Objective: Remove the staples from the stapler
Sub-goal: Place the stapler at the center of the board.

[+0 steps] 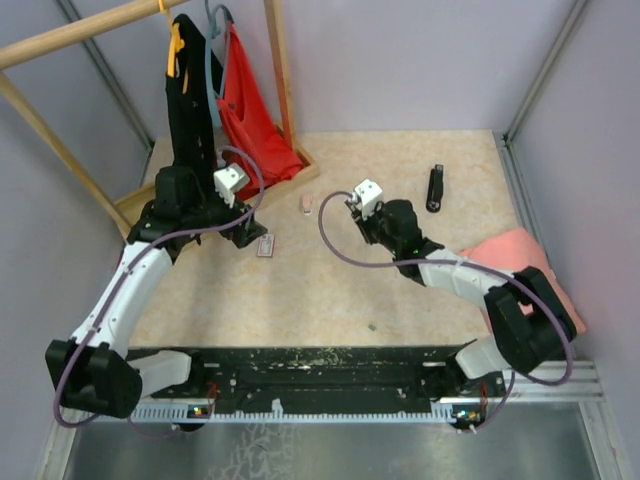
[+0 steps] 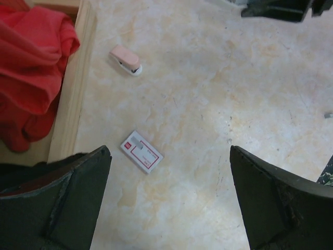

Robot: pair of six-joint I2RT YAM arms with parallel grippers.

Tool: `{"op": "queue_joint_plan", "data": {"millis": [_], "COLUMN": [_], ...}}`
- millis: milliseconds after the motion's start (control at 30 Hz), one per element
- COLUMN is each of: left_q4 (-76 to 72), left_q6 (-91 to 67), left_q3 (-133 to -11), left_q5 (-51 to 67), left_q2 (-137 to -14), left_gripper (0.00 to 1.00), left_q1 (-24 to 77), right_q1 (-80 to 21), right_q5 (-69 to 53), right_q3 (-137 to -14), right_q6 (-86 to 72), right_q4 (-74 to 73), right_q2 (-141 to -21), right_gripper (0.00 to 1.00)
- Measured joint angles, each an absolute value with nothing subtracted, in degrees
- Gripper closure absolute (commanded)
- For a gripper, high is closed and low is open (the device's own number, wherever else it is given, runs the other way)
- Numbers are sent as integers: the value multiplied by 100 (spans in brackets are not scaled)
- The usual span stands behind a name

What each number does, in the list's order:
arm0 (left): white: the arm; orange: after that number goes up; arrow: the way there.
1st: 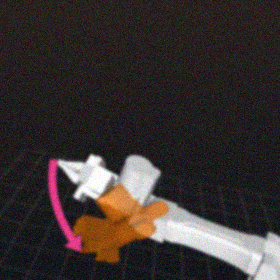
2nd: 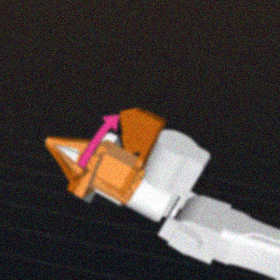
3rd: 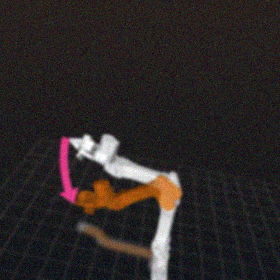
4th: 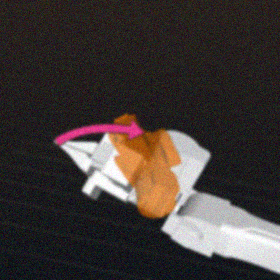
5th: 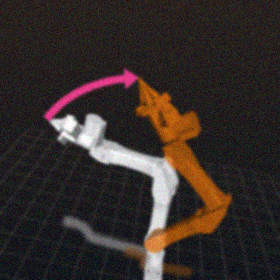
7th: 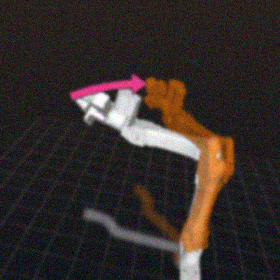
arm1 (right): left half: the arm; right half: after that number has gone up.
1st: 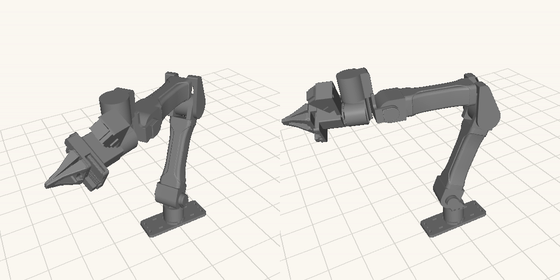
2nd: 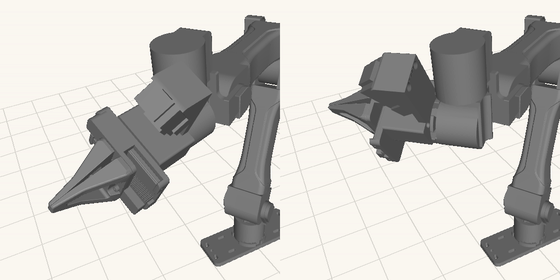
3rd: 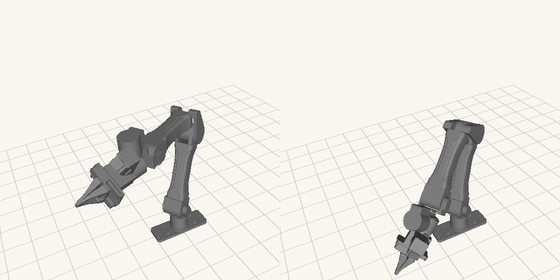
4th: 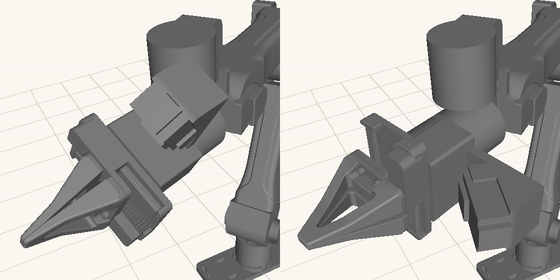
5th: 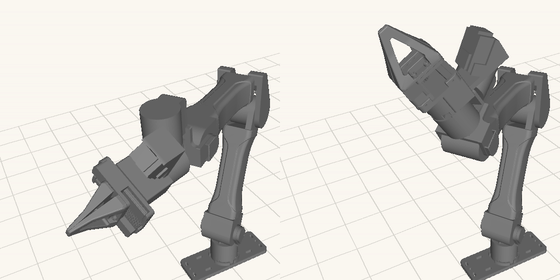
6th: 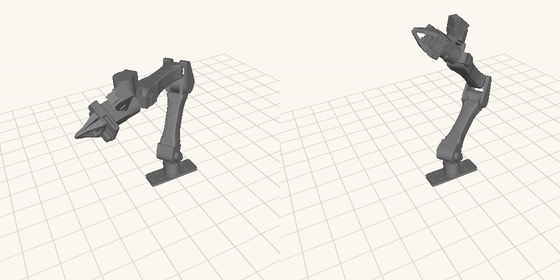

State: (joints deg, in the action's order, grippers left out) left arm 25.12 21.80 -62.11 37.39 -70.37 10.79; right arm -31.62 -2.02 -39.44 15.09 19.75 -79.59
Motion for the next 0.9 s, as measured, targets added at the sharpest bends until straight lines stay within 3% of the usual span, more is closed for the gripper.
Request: {"op": "queue_joint_plan", "data": {"millis": [367, 900], "left_q4": [2316, 2222], "left_q6": [2130, 2145], "left_q3": [-4740, -4355], "left_q5": [3166, 2877], "left_q2": [-5011, -4711], "left_gripper": [0, 0], "left_q1": [989, 985], "right_q1": [-2995, -2580], "right_q5": [1520, 2082], "right_q3": [-5256, -6501], "right_q6": [631, -69], "right_q4": [1743, 1472], "right_q2": [-9277, -10881], "right_gripper": [100, 100]}}
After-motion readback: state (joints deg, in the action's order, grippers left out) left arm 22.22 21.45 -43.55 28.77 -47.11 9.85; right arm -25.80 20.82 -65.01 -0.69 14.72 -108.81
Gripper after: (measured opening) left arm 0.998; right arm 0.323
